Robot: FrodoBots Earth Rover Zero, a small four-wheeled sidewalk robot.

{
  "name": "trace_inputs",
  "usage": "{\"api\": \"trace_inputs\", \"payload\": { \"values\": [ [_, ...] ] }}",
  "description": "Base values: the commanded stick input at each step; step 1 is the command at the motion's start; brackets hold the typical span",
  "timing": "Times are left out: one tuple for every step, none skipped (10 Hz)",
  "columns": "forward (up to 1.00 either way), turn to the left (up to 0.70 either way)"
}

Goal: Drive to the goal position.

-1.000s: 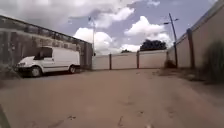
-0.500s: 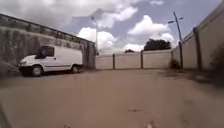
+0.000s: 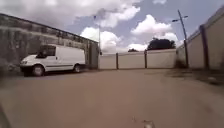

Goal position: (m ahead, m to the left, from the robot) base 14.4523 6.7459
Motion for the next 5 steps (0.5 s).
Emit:
{"api": "trace_inputs", "payload": {
  "values": [
    [0.6,-0.15],
    [0.6,-0.15],
    [0.6,-0.15],
    [0.6,-0.15],
    [0.6,-0.15]
  ]
}}
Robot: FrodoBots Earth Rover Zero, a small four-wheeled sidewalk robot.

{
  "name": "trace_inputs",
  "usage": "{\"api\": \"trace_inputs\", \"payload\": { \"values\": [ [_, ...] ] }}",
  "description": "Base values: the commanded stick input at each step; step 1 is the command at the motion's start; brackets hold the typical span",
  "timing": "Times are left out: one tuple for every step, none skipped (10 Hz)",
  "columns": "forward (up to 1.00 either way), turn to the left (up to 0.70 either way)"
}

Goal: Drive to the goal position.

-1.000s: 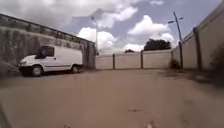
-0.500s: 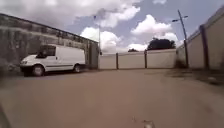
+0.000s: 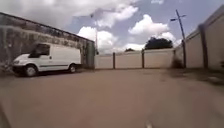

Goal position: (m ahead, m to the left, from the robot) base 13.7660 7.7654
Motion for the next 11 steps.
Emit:
{"api": "trace_inputs", "payload": {
  "values": [
    [0.6,-0.15],
    [0.6,-0.15],
    [0.6,-0.15],
    [0.6,-0.15],
    [0.6,-0.15],
    [0.6,-0.15],
    [0.6,-0.15],
    [0.6,-0.15],
    [0.6,-0.15],
    [0.6,-0.15],
    [0.6,-0.15]
  ]
}}
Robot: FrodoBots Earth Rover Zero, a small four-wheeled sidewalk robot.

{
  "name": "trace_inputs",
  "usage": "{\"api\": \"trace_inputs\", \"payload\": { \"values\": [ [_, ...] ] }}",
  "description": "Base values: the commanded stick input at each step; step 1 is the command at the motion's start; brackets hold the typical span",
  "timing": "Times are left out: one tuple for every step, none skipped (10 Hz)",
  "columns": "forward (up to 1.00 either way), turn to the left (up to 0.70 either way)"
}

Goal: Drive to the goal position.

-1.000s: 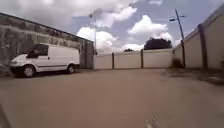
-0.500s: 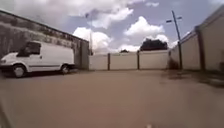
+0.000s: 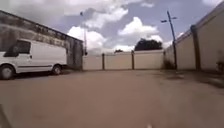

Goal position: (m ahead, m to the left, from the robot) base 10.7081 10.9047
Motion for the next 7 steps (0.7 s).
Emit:
{"api": "trace_inputs", "payload": {
  "values": [
    [0.6,-0.15],
    [0.6,-0.15],
    [0.6,-0.15],
    [0.6,-0.15],
    [0.6,-0.15],
    [0.6,-0.15],
    [0.6,-0.15]
  ]
}}
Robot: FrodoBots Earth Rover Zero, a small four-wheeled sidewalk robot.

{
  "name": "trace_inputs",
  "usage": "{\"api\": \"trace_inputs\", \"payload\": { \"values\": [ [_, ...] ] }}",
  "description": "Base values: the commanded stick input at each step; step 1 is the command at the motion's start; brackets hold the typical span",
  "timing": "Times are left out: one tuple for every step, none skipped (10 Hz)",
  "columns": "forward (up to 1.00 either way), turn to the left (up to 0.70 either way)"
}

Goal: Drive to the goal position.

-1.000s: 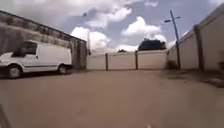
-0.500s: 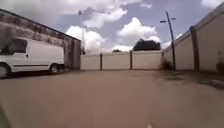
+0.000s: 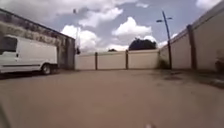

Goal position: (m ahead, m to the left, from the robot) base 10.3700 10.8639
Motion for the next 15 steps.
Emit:
{"api": "trace_inputs", "payload": {
  "values": [
    [0.6,-0.15],
    [0.6,-0.15],
    [0.6,-0.15],
    [0.6,-0.15],
    [0.6,-0.15],
    [0.6,-0.15],
    [0.6,-0.15],
    [0.6,-0.15],
    [0.6,-0.15],
    [0.6,-0.15],
    [0.6,-0.15],
    [0.6,-0.15],
    [0.6,-0.15],
    [0.6,-0.15],
    [0.6,-0.15]
  ]
}}
